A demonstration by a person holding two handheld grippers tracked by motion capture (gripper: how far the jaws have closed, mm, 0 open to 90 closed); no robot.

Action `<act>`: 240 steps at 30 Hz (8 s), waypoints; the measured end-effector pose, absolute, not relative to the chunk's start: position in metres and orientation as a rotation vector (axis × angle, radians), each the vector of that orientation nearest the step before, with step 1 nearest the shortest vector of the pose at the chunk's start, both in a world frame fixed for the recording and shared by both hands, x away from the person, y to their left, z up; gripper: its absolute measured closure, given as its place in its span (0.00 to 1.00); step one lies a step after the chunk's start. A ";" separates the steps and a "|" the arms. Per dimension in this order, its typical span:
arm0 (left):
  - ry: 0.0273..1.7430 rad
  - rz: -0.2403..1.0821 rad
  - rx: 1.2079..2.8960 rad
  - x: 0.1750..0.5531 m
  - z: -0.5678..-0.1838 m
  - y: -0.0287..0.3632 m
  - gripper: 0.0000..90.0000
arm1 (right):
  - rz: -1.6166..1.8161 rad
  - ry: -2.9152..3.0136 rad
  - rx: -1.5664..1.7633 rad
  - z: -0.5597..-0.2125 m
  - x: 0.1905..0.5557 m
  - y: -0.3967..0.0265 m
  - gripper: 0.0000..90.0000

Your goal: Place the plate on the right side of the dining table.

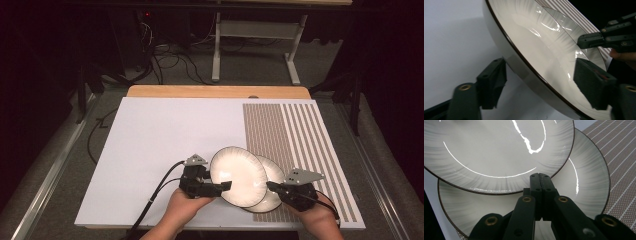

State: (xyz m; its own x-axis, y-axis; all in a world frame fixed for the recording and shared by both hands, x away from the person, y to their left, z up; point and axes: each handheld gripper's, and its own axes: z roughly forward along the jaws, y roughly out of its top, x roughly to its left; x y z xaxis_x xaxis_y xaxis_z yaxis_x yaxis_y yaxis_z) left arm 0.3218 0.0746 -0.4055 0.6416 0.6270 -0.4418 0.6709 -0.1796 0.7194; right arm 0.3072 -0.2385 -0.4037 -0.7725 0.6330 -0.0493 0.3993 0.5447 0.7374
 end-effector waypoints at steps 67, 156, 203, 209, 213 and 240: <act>1.072 -0.050 1.608 0.323 -0.399 0.108 0.86 | 1.233 2.174 1.007 -0.375 0.297 -0.281 0.71; 0.767 0.396 1.789 0.304 -0.371 0.122 0.86 | 1.498 2.224 1.071 -0.381 0.336 -0.199 0.71; 0.724 0.336 1.817 0.359 -0.338 0.050 0.87 | 1.524 2.082 1.069 -0.339 0.352 -0.278 0.96; 0.683 0.328 1.831 0.373 -0.333 0.029 0.87 | 1.510 2.032 1.103 -0.336 0.353 -0.298 0.96; 0.671 0.317 1.832 0.383 -0.333 0.013 0.87 | 1.498 1.996 1.124 -0.334 0.354 -0.312 0.96; 0.721 0.264 1.886 0.437 -0.356 -0.069 0.81 | 1.376 1.884 1.274 -0.350 0.368 -0.377 0.97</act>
